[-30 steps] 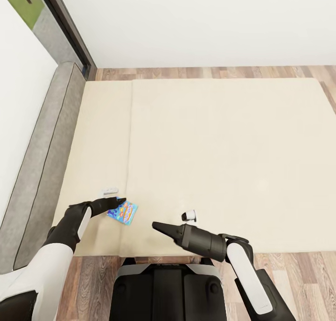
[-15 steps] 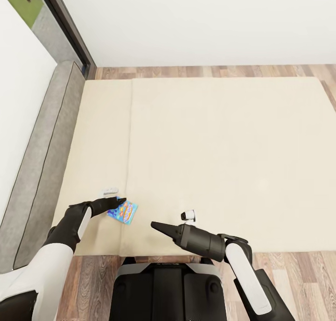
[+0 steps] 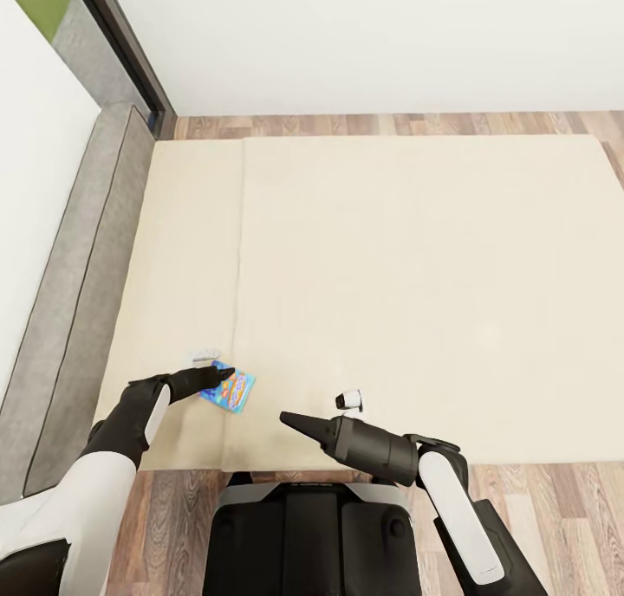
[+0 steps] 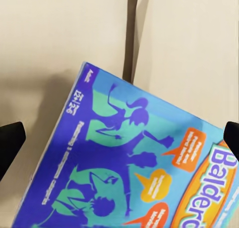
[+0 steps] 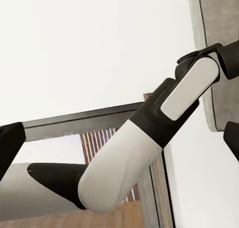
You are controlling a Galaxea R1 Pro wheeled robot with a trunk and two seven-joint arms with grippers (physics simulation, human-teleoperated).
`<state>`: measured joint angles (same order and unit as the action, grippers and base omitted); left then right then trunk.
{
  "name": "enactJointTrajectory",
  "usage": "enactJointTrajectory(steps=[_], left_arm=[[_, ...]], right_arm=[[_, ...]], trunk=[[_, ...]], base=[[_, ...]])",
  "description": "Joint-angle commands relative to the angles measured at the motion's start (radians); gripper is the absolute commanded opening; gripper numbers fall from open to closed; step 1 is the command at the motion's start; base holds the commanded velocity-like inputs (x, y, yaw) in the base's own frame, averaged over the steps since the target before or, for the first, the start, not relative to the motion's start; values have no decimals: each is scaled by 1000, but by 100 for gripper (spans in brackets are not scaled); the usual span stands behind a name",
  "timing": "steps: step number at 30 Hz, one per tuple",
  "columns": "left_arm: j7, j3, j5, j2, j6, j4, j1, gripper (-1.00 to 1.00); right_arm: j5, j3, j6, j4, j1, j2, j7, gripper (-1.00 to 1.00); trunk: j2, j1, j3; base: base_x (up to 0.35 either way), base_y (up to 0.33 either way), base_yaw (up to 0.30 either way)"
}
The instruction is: Put all the toys in the child's room - the three board games (two on the bed and one on the table), the two jigsaw puzzles on the table, and the tennis ball on the table - inside the toy box on the table in the child's room.
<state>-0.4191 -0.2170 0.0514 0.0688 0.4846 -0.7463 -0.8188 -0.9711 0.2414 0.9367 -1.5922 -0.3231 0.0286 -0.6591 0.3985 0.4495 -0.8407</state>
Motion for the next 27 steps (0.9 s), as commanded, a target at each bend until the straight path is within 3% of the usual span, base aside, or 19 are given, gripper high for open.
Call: enactJointTrajectory(steps=[1, 13, 27], left_arm=[[-7, -4, 6, 0, 5, 4, 0, 100], [-7, -4, 7, 2, -49, 115, 0, 100], [-16, -4, -4, 2, -57, 127, 0, 100]], right_arm=[[0, -1, 5, 0, 0, 0, -2, 100], [1, -1, 5, 0, 0, 0, -1, 100], [2, -1, 5, 0, -1, 0, -2, 100]], trunk=[[2, 1, -1], [2, 1, -3], [2, 1, -3]], base=[[0, 0, 0], [0, 0, 0], [0, 0, 0]])
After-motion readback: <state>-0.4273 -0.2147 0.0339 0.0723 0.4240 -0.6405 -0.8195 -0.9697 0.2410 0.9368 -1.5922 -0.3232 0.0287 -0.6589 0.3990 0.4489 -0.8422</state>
